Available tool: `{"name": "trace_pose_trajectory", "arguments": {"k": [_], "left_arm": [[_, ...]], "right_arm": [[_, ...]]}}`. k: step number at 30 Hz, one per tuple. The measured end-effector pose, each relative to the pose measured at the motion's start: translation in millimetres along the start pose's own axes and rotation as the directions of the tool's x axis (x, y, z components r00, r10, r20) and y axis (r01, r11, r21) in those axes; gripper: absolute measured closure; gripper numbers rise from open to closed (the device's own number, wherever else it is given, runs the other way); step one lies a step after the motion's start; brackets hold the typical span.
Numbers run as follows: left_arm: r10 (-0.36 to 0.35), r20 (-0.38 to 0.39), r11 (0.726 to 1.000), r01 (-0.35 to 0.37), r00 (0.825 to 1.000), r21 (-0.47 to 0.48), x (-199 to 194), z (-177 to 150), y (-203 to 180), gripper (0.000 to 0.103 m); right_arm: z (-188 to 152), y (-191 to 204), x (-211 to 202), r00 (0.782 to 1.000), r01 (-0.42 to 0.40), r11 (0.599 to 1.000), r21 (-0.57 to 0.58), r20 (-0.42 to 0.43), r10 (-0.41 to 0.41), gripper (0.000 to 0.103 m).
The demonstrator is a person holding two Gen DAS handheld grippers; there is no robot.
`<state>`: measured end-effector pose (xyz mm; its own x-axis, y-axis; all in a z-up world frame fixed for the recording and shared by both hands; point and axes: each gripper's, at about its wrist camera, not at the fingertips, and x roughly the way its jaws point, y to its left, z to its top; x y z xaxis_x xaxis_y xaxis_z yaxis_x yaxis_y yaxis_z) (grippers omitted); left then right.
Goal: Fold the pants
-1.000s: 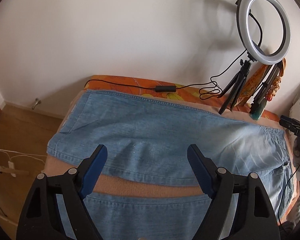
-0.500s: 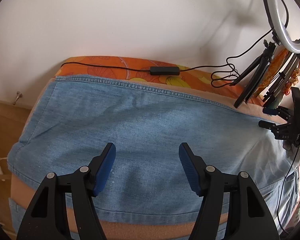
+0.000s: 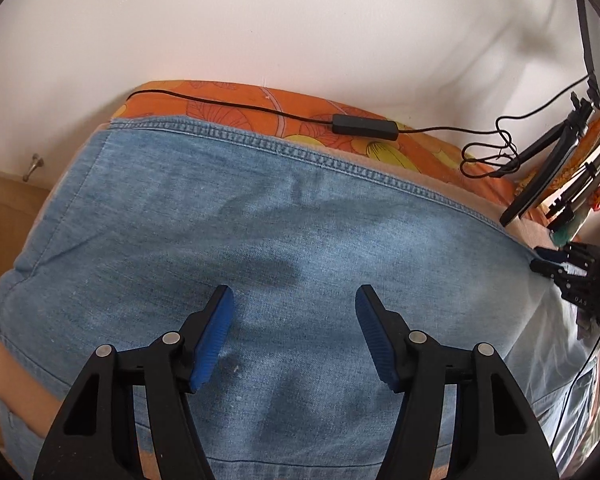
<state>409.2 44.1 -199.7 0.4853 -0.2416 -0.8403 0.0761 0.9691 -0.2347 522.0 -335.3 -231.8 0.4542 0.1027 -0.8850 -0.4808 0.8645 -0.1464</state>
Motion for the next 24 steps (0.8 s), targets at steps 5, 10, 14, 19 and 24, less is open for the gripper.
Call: {"name": "trace_pose_trajectory", "arguments": {"k": [5, 10, 14, 19, 24], "left_arm": [[-0.032, -0.007, 0.996, 0.031, 0.999, -0.081, -2.0, 29.0, 6.8, 0.038], [-0.022, -0.008, 0.989, 0.021, 1.000, -0.149, 5.0, 57.6, 6.2, 0.035], [-0.024, 0.002, 0.976, 0.023, 1.000, -0.215, 12.1, 71.1, 7.0, 0.033], [-0.027, -0.011, 0.952, 0.022, 1.000, -0.305, 19.8, 76.9, 14.6, 0.033], [0.026, -0.063, 0.947, -0.045, 0.998, -0.318, 39.0, 87.6, 15.2, 0.033]], "right_arm": [[-2.2, 23.2, -23.8, 0.995, 0.093, 0.995, -0.042, 0.035, -0.091, 0.094], [-7.8, 55.4, -70.6, 0.987, 0.123, 0.988, -0.093, 0.116, -0.112, 0.096], [-20.2, 77.6, -86.4, 0.983, 0.148, 0.976, -0.157, 0.132, -0.128, 0.097], [-37.8, 98.4, -97.3, 0.984, 0.138, 0.971, -0.197, 0.140, -0.111, 0.097], [-52.2, 117.7, -101.0, 0.984, 0.129, 0.966, -0.226, 0.148, -0.097, 0.097]]}}
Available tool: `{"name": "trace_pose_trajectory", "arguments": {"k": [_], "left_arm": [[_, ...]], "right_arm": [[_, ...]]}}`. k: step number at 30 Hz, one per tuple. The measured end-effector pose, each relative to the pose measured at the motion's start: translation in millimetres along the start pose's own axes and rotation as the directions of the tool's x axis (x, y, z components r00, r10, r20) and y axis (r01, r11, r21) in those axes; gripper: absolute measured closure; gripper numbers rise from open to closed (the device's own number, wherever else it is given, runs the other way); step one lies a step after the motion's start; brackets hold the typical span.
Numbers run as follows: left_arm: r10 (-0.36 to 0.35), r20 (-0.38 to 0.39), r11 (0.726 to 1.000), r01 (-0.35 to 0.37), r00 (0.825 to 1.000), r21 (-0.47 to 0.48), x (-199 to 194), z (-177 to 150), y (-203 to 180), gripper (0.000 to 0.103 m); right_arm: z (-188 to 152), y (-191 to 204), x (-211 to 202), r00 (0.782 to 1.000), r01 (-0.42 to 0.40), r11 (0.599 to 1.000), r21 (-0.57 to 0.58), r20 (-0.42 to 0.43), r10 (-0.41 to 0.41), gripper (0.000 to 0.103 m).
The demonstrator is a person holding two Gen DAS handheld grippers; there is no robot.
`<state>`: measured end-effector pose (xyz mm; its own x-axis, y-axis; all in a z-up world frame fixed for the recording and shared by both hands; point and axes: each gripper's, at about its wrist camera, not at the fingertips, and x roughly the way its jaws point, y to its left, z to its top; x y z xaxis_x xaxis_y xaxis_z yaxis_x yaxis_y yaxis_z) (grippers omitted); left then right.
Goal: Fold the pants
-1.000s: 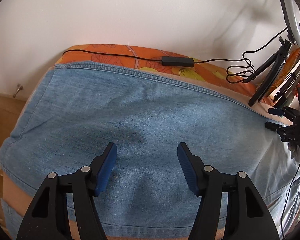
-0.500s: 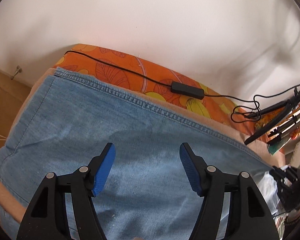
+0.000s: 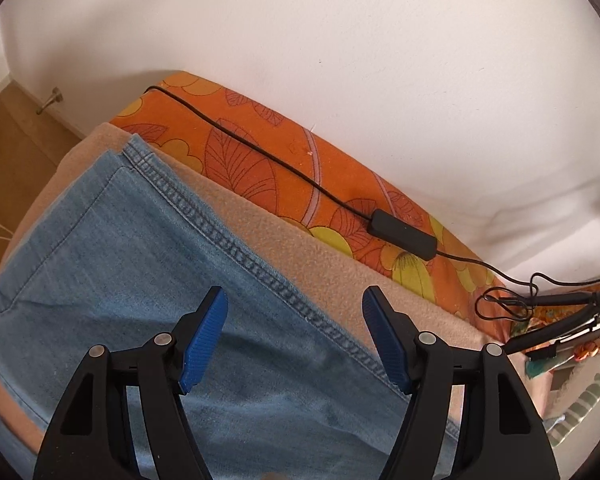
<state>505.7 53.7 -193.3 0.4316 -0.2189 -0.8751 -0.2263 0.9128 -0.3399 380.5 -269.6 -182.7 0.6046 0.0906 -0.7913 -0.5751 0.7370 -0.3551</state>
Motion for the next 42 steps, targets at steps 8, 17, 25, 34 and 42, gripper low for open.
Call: {"name": "trace_pose_trajectory", "arguments": {"k": [8, 17, 25, 34, 42], "left_arm": [[0.053, 0.035, 0.998, -0.052, 0.998, -0.035, 16.5, -0.2, 9.5, 0.034], [-0.103, 0.184, 0.989, 0.120, 0.977, -0.086, -2.7, -5.1, 46.4, 0.093], [-0.176, 0.270, 0.984, 0.181, 0.947, 0.007, -51.0, -23.4, 52.7, 0.097], [-0.204, 0.368, 0.979, 0.182, 0.907, 0.093, -132.1, -54.0, 59.4, 0.098], [-0.243, 0.412, 0.969, 0.200, 0.878, 0.146, -209.6, -98.4, 79.4, 0.098]], "right_arm": [[-10.9, 16.6, -0.3, 1.000, -0.012, 0.999, -0.043, -0.003, 0.012, 0.097], [-10.1, 13.3, 0.7, 1.000, 0.020, 1.000, -0.023, 0.006, -0.020, 0.097], [-3.0, 4.9, -9.7, 0.996, 0.088, 0.996, 0.013, 0.021, -0.089, 0.099], [15.5, 7.6, -60.0, 0.984, 0.156, 0.987, 0.045, 0.081, -0.160, 0.099], [19.3, 44.0, -131.2, 0.972, 0.193, 0.981, 0.034, 0.130, -0.195, 0.099]]}}
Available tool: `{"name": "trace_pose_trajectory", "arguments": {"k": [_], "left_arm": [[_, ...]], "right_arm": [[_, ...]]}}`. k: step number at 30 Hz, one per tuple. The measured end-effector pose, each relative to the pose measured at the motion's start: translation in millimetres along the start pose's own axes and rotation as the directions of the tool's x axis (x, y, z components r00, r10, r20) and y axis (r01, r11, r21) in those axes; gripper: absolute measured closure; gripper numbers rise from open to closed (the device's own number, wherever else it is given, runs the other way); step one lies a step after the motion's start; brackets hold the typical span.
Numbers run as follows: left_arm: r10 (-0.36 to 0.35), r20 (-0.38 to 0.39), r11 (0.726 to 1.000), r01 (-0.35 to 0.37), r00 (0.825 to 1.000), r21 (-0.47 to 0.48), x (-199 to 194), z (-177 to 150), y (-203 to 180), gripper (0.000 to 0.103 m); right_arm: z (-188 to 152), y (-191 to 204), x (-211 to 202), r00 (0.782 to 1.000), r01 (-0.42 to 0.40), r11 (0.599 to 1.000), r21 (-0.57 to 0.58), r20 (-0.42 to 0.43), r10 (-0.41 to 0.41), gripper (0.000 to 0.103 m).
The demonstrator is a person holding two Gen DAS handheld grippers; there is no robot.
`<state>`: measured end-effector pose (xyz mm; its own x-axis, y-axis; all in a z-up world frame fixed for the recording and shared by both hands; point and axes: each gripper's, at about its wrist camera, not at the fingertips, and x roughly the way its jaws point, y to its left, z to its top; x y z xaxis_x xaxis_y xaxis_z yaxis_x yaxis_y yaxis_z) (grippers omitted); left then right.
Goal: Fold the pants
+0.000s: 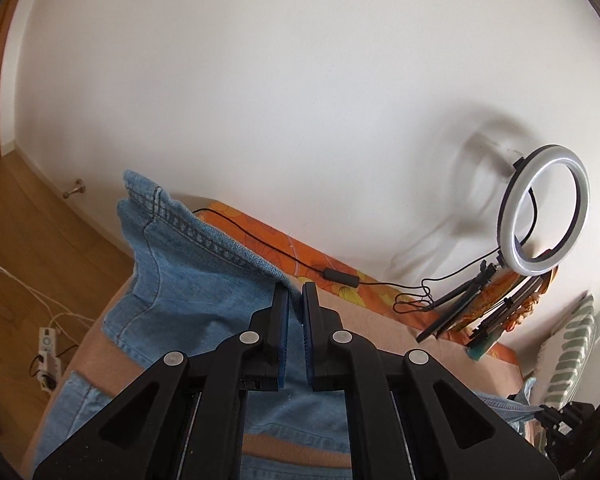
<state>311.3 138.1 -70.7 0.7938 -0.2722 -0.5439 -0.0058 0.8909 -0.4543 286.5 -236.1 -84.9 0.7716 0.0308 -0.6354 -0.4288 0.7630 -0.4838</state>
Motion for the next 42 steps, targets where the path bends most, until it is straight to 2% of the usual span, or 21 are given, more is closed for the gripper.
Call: {"name": "trace_pose_trajectory", "arguments": {"k": [4, 8, 13, 17, 20, 24, 29, 30, 32, 34, 35, 36, 38, 39, 42], "left_arm": [[-0.013, 0.021, 1.000, 0.013, 1.000, -0.021, -42.8, -14.3, 8.4, 0.098], [-0.003, 0.035, 1.000, 0.004, 0.999, -0.029, -77.1, -42.9, 20.7, 0.098], [0.009, 0.028, 0.998, -0.007, 1.000, -0.062, -115.2, -99.9, 44.0, 0.098], [0.016, 0.002, 0.990, -0.016, 1.000, -0.140, -133.8, -147.2, 70.1, 0.098], [0.018, -0.026, 0.982, -0.023, 1.000, -0.187, -137.2, -176.6, 84.7, 0.098], [0.022, -0.058, 0.973, -0.035, 0.998, -0.229, -131.9, -207.0, 96.2, 0.098], [0.007, -0.052, 0.953, -0.022, 0.999, -0.301, -129.1, -223.4, 115.7, 0.098], [0.004, -0.042, 0.949, -0.017, 0.999, -0.313, -129.9, -224.2, 119.1, 0.095], [-0.019, -0.024, 0.936, 0.010, 1.000, -0.351, -130.0, -223.2, 126.5, 0.091], [-0.012, -0.032, 0.925, -0.001, 0.999, -0.381, -128.5, -221.2, 133.2, 0.064], [-0.012, -0.032, 0.918, -0.002, 0.999, -0.396, -127.8, -220.0, 136.7, 0.062], [-0.019, -0.029, 0.912, 0.005, 0.999, -0.410, -126.9, -219.5, 140.2, 0.062], [-0.016, -0.034, 0.898, -0.001, 0.999, -0.441, -125.1, -217.0, 146.3, 0.062], [-0.015, -0.041, 0.890, -0.006, 0.999, -0.457, -124.2, -215.9, 149.9, 0.062], [-0.053, -0.032, 0.860, 0.029, 0.998, -0.509, -122.2, -212.0, 153.9, 0.062]], "right_arm": [[-3.0, 26.1, -42.7, 1.000, -0.006, 1.000, -0.031, 0.020, 0.007, 0.099], [-14.5, 60.4, -78.9, 0.999, -0.025, 0.997, -0.070, 0.025, 0.027, 0.099], [-43.3, 98.9, -105.7, 0.997, -0.082, 0.992, -0.098, -0.012, 0.082, 0.099], [-71.0, 124.8, -112.2, 0.989, -0.133, 0.985, -0.105, -0.071, 0.126, 0.099], [-89.0, 138.2, -110.3, 0.975, -0.193, 0.978, -0.080, -0.131, 0.182, 0.099], [-109.8, 158.9, -101.1, 0.951, -0.247, 0.964, -0.103, -0.218, 0.221, 0.099], [-115.5, 169.7, -83.1, 0.915, -0.311, 0.943, -0.117, -0.306, 0.264, 0.099], [-114.1, 169.8, -79.1, 0.903, -0.332, 0.937, -0.112, -0.326, 0.280, 0.098], [-108.4, 167.6, -75.0, 0.895, -0.349, 0.932, -0.100, -0.331, 0.299, 0.098], [-99.1, 161.9, -71.5, 0.868, -0.409, 0.911, -0.054, -0.333, 0.370, 0.097], [-92.3, 159.5, -71.1, 0.854, -0.441, 0.897, -0.029, -0.321, 0.409, 0.089], [-84.9, 158.2, -70.7, 0.850, -0.457, 0.889, -0.019, -0.305, 0.430, 0.069], [-67.2, 159.1, -71.4, 0.867, -0.448, 0.894, -0.023, -0.254, 0.428, 0.041], [-57.3, 159.6, -69.2, 0.873, -0.449, 0.893, -0.022, -0.226, 0.433, 0.039], [-25.6, 160.3, -52.2, 0.862, -0.482, 0.876, 0.012, -0.173, 0.476, 0.039]]}}
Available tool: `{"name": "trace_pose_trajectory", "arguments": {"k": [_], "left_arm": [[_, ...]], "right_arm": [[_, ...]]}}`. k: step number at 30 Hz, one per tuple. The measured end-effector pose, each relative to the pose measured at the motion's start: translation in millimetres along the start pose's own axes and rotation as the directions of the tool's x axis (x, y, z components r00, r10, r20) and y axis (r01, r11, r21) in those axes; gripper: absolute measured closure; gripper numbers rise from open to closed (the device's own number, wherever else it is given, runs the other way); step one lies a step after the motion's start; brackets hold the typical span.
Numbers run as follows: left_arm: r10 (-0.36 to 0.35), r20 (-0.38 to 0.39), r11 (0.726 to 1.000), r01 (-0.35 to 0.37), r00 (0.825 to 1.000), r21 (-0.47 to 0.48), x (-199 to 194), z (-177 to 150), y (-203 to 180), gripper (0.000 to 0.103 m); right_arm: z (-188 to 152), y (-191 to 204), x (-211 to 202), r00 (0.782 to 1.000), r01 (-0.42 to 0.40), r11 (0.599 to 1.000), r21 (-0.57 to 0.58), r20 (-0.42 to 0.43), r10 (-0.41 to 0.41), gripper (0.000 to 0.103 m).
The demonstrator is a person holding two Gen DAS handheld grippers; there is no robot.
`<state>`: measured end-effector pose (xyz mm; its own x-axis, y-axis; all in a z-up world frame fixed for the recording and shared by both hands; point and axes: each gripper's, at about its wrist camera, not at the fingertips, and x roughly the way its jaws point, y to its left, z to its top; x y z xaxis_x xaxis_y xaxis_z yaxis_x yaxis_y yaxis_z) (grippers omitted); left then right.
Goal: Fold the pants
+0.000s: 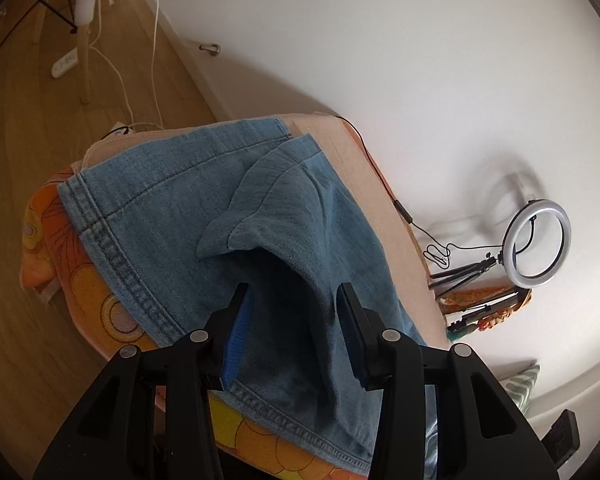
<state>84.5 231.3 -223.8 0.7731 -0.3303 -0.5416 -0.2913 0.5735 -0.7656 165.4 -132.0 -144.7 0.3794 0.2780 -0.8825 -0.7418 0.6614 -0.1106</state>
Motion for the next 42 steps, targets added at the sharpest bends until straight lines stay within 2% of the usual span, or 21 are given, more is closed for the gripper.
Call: {"name": "trace_pose_trajectory", "arguments": {"k": [4, 8, 11, 19, 25, 30, 33, 37, 40, 41, 42], "left_arm": [[-0.009, 0.010, 1.000, 0.009, 1.000, -0.016, -0.4, 5.0, -6.1, 0.062], [-0.018, -0.002, 0.997, 0.017, 1.000, -0.071, 2.9, 9.6, -2.6, 0.062], [-0.012, 0.001, 0.999, 0.012, 1.000, -0.048, 2.9, 7.2, -7.2, 0.062], [-0.012, -0.017, 0.999, 0.011, 1.000, -0.051, 15.6, -2.3, -11.6, 0.062], [0.006, 0.048, 0.995, -0.001, 0.999, -0.103, 19.6, 5.8, -2.3, 0.062], [0.050, 0.157, 0.991, -0.029, 0.986, -0.133, 6.1, 15.9, 7.4, 0.062], [0.052, 0.208, 0.996, -0.035, 0.977, -0.084, -0.8, 18.0, 4.0, 0.062], [0.041, 0.220, 0.999, -0.036, 0.975, -0.027, 0.1, 19.4, 0.2, 0.064], [0.050, 0.207, 0.999, -0.047, 0.977, -0.017, 8.0, 23.1, 0.4, 0.064], [0.051, 0.200, 0.999, -0.048, 0.979, -0.018, 10.8, 23.3, 1.3, 0.065], [0.046, 0.196, 0.999, -0.042, 0.980, -0.020, 13.1, 23.5, 2.7, 0.070]], "right_arm": [[45.4, -13.2, 22.0, 0.998, -0.042, 0.999, 0.025, 0.057, 0.040, 0.039], [93.8, -28.1, 51.2, 0.990, -0.115, 0.991, 0.064, 0.093, 0.109, 0.039], [125.9, -37.2, 77.0, 0.985, -0.145, 0.987, 0.071, 0.105, 0.137, 0.039], [210.1, -58.1, 165.9, 0.981, -0.190, 0.978, 0.087, 0.053, 0.186, 0.039], [248.2, -71.0, 229.1, 0.968, -0.248, 0.961, 0.126, -0.003, 0.250, 0.039], [269.0, -75.6, 271.2, 0.949, -0.306, 0.936, 0.172, -0.016, 0.313, 0.039], [280.9, -74.4, 292.8, 0.946, -0.315, 0.932, 0.180, -0.025, 0.324, 0.039], [290.8, -74.7, 312.4, 0.941, -0.325, 0.926, 0.191, -0.036, 0.337, 0.039], [295.0, -72.1, 321.9, 0.930, -0.352, 0.914, 0.201, -0.030, 0.365, 0.054], [295.6, -69.9, 323.3, 0.929, -0.357, 0.913, 0.200, -0.029, 0.369, 0.063], [296.5, -66.8, 324.3, 0.930, -0.355, 0.915, 0.193, -0.028, 0.367, 0.075]]}}
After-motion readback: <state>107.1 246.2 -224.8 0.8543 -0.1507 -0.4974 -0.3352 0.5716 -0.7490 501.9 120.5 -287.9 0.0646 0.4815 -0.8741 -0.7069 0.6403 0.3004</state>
